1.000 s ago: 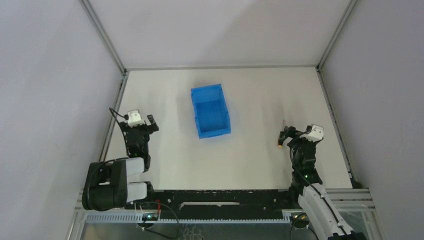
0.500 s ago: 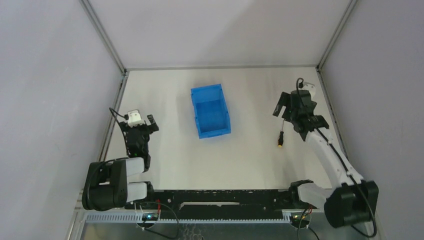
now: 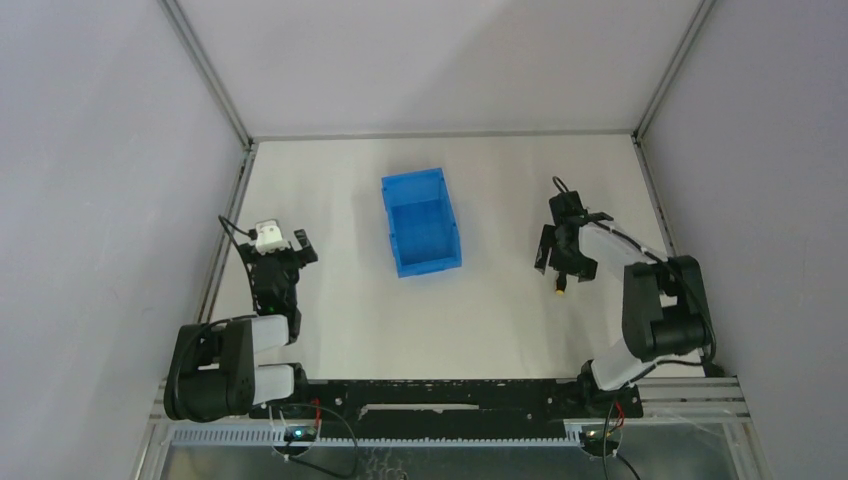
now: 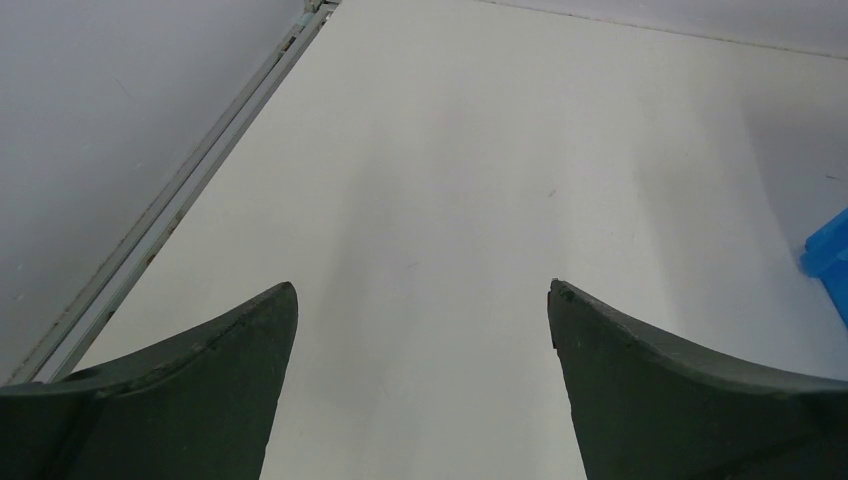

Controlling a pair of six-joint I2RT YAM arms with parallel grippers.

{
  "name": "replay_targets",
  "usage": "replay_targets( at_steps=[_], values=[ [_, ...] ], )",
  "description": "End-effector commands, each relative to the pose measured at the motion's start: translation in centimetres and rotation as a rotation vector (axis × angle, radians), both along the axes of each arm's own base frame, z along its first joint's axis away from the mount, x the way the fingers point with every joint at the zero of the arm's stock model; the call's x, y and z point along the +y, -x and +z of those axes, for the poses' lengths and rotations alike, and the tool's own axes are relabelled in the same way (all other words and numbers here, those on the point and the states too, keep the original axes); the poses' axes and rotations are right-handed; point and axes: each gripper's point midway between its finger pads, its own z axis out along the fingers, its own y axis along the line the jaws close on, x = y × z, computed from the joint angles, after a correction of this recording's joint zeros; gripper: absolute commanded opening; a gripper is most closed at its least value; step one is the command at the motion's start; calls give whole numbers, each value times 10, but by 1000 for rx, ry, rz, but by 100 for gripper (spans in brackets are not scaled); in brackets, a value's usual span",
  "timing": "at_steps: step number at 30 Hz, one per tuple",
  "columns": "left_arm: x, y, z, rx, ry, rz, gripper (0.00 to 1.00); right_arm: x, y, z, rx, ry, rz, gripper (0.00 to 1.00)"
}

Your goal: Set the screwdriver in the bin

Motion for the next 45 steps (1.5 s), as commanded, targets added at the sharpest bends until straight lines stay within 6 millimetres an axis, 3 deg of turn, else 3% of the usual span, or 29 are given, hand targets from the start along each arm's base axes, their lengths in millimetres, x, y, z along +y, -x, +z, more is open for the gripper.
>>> replay_targets(
  at_steps=[1, 4, 8, 10, 14, 20, 22, 25, 28, 33, 35, 38, 45],
  values=[
    [0, -10, 24, -68, -23, -4, 100, 1, -6, -22, 23, -42, -44, 85],
    [0, -10, 24, -67, -23, -4, 100, 4, -7, -35, 49, -111, -77, 58],
    [0, -10, 24, -68, -23, -4, 100, 4, -7, -36, 51, -122, -95, 18],
    [0, -10, 24, -68, -23, -4, 100, 3, -7, -32, 36, -118, -95, 7],
    [0, -10, 25, -69, -23, -4, 100, -5, -14, -7, -29, -83, -97, 3],
    [0, -10, 25, -68, -24, -4, 100, 1, -33, 59, -164, -72, -13, 2],
    [0, -10, 24, -67, -23, -3, 100, 18, -39, 81, -205, -85, 59, 2],
    [0, -10, 25, -69, -23, -5, 100, 67, -45, 115, -270, -123, 201, 2],
    [0, -10, 24, -67, -23, -5, 100, 126, -52, 155, -348, -153, 350, 2],
    [0, -10, 24, -68, -23, -3, 100, 215, -52, 191, -399, -197, 535, 3],
    [0, -10, 24, -68, -23, -4, 100, 241, -55, 195, -403, -188, 582, 3],
    [0, -10, 24, -67, -23, -5, 100, 272, -63, 183, -375, -177, 631, 4],
    [0, -10, 24, -68, -23, -4, 100, 302, -82, 136, -317, -150, 636, 11]
  ],
)
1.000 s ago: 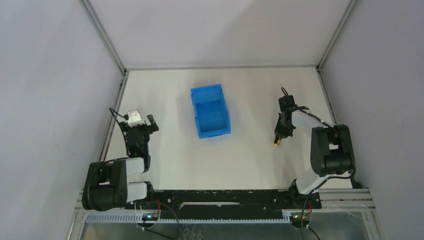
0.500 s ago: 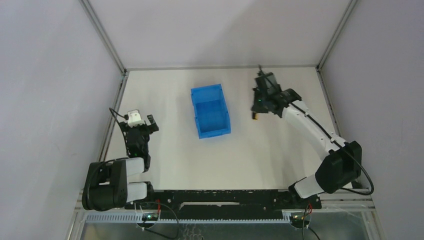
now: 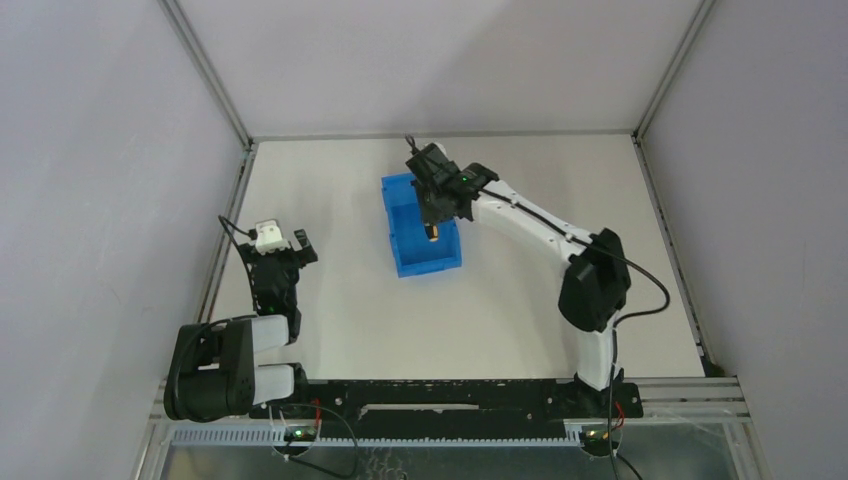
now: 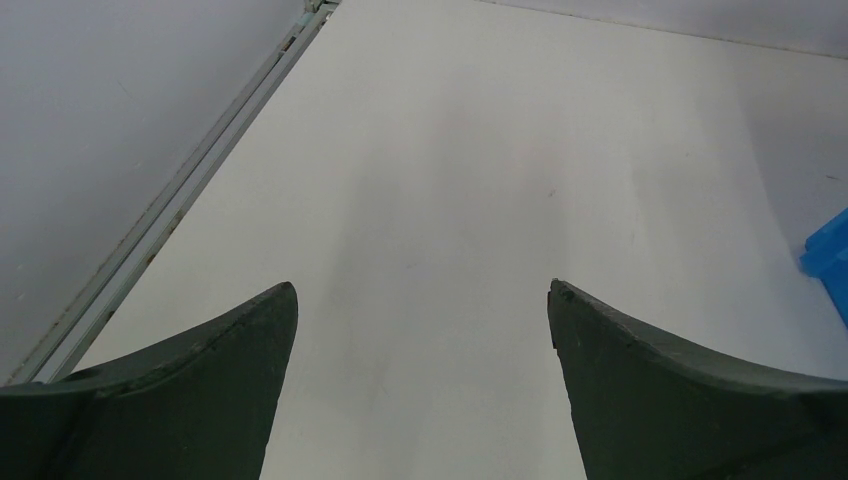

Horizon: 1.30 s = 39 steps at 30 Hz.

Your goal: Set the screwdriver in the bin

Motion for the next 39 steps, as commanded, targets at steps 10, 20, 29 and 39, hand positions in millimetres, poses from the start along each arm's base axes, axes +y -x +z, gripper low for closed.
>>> replay_targets(
  at_steps=[10, 20, 29, 39],
  values=[
    [0, -10, 25, -69, -23, -4, 100, 14, -31, -89, 31, 119, -51, 22],
    [0, -10, 24, -68, -23, -4, 100, 24, -32, -107, 50, 94, -64, 59],
    [0, -10, 24, -67, -23, -4, 100, 32, -31, -17, -93, -7, -20, 66],
    [0, -10, 24, -68, -23, -5, 100, -71, -34, 29, -218, 43, -183, 100]
  ],
)
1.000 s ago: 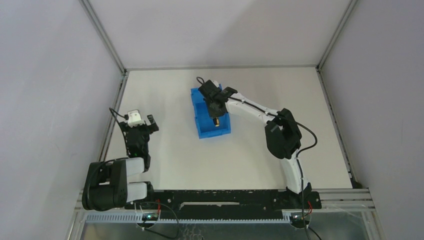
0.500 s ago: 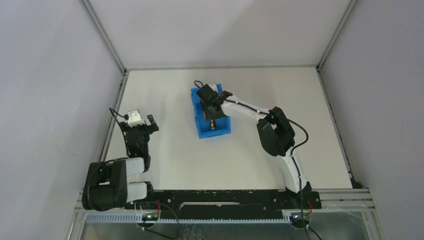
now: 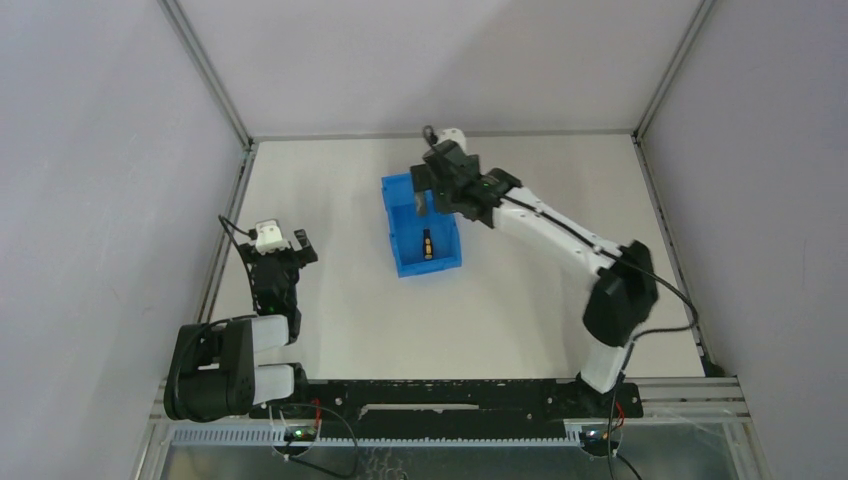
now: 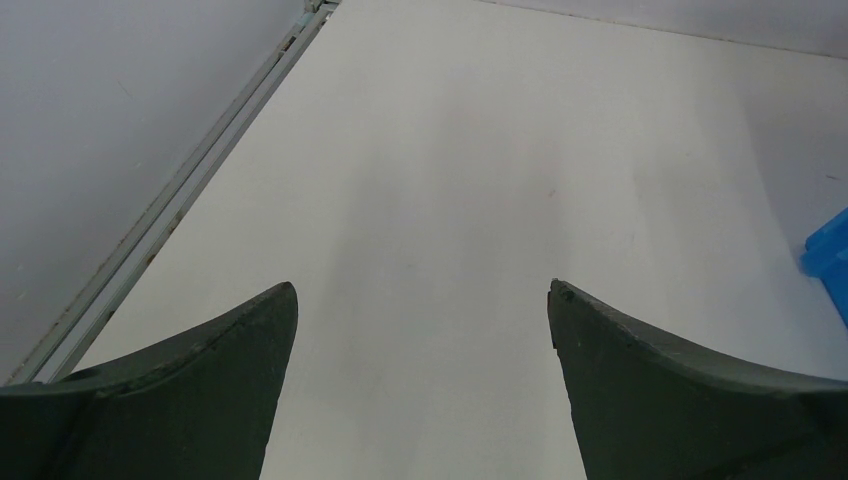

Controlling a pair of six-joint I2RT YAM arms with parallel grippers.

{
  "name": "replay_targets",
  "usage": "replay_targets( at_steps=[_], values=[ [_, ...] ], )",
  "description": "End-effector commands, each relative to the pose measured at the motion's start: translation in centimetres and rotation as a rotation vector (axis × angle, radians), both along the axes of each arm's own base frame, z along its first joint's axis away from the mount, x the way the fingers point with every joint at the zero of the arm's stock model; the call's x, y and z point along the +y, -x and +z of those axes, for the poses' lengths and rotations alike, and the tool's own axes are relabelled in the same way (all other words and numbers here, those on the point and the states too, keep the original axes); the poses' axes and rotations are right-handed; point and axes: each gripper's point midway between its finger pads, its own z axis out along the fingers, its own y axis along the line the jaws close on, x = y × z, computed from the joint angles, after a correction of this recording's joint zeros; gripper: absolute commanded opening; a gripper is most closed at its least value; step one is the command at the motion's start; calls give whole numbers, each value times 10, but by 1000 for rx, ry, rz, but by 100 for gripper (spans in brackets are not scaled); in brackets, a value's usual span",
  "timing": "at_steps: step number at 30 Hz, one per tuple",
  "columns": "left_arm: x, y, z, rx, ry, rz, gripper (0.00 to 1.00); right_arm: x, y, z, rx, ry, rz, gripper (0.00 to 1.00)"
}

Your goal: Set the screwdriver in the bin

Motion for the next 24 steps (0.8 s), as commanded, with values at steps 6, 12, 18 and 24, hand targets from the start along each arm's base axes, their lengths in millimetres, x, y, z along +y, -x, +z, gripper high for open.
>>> replay_targets(
  at_steps=[6, 12, 18, 24],
  values=[
    [0, -10, 24, -67, -23, -4, 100, -192, -14, 23, -85, -43, -317, 100],
    [0, -10, 24, -68, -23, -5, 100, -308, 0, 34, -141, -26, -542, 100],
    [0, -10, 24, -67, -23, -4, 100, -337, 13, 38, -203, 22, -596, 100],
    [0, -10, 24, -68, -23, -5, 100, -337, 14, 39, -243, 2, -603, 100]
  ],
)
